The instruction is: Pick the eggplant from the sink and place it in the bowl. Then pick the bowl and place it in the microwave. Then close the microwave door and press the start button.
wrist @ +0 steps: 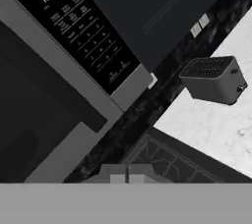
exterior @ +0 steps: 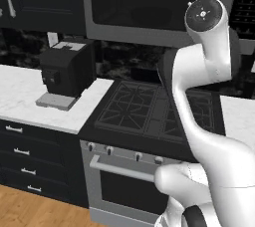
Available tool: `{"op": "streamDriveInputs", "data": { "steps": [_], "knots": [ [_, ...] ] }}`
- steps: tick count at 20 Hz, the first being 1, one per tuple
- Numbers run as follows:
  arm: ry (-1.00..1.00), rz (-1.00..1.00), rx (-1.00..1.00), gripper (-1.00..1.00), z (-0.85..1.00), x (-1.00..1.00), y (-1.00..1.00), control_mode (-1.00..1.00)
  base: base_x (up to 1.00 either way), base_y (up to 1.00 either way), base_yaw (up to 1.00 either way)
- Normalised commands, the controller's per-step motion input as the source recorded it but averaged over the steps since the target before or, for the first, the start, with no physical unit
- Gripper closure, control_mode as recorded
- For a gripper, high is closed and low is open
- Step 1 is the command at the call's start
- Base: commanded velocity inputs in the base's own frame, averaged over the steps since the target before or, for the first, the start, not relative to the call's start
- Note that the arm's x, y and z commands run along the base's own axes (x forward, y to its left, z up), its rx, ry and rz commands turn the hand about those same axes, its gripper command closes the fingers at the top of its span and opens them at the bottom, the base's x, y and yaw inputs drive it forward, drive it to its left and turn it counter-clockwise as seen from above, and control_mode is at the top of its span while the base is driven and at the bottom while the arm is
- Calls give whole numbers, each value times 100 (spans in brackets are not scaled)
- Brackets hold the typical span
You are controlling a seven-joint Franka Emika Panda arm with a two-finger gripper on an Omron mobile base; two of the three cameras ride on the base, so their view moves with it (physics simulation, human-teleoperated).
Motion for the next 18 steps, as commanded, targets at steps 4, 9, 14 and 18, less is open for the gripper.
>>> {"op": "streamDriveInputs", "data": {
  "steps": [4, 9, 14, 18],
  "knots": [
    [0, 27, -52, 100, -31, -56, -13, -100, 0, 0, 0],
    [1, 14, -37, 100, -11, -19, 0, -100, 0, 0, 0],
    [2, 0, -6, 100, 3, 23, -9, -100, 0, 0, 0],
    [3, 0, 0, 100, 0, 21, -38, -100, 0, 0, 0]
  ]
}}
